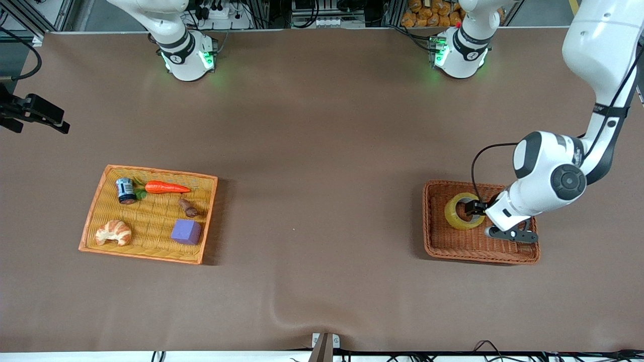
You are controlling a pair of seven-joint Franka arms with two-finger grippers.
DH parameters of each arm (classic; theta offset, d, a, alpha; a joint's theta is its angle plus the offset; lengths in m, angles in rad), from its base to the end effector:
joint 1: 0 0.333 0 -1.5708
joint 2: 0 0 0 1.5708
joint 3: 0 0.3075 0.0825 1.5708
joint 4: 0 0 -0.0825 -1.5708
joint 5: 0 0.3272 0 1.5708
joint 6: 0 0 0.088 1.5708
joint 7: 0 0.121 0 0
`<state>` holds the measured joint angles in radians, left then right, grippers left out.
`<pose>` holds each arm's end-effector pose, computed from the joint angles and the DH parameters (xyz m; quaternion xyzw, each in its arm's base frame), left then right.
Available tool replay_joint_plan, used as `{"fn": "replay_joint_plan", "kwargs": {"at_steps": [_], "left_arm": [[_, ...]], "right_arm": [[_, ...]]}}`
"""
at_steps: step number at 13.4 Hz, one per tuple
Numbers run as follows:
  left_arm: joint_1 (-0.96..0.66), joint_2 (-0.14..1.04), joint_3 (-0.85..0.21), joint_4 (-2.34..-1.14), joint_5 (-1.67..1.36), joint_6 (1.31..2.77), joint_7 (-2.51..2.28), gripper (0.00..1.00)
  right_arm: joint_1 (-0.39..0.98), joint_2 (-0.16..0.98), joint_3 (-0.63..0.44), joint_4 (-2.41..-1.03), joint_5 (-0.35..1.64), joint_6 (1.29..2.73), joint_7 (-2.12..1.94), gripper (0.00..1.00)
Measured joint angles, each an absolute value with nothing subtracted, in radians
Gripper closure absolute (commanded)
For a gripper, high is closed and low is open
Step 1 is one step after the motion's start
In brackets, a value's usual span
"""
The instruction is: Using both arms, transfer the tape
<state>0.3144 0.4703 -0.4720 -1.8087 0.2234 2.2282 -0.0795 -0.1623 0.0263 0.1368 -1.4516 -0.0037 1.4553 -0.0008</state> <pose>0.5956 -0.0605 0.3204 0.9963 -0.0848 0.0028 0.0157 0.4937 -0.0142 0.6279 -0.9999 0.0125 0.0112 0.0001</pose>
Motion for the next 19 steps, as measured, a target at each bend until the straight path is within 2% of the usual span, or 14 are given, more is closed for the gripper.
{"fn": "replay_joint_plan", "kwargs": {"at_steps": [4,8,11,15,17,19], "left_arm": [[0.311,0.26,-0.579,-1.667,0.223,1.916,-0.143,0.0],[0.311,0.11,-0.614,-1.526,0.187,1.612,-0.209,0.0],[0.325,0.062,-0.608,-1.502,0.151,1.522,-0.219,0.0],[0.377,0.049,-0.599,-1.498,0.087,1.491,-0.219,0.0],[0.311,0.031,-0.495,-1.492,0.052,1.49,-0.218,0.0],[0.078,0.011,-0.25,-1.492,0.045,1.484,-0.217,0.0]], "right_arm": [[-0.166,0.025,0.137,-1.456,-0.004,1.455,-0.019,0.0],[-0.168,0.022,0.137,-1.457,-0.004,1.455,-0.026,0.0],[-0.172,0.019,0.139,-1.458,-0.004,1.455,-0.027,0.0],[-0.211,0.01,0.181,-1.459,-0.004,1.453,-0.029,0.0],[-0.214,0.008,0.186,-1.461,-0.004,1.452,-0.029,0.0],[-0.214,0.008,0.187,-1.462,-0.004,1.452,-0.03,0.0]]}}
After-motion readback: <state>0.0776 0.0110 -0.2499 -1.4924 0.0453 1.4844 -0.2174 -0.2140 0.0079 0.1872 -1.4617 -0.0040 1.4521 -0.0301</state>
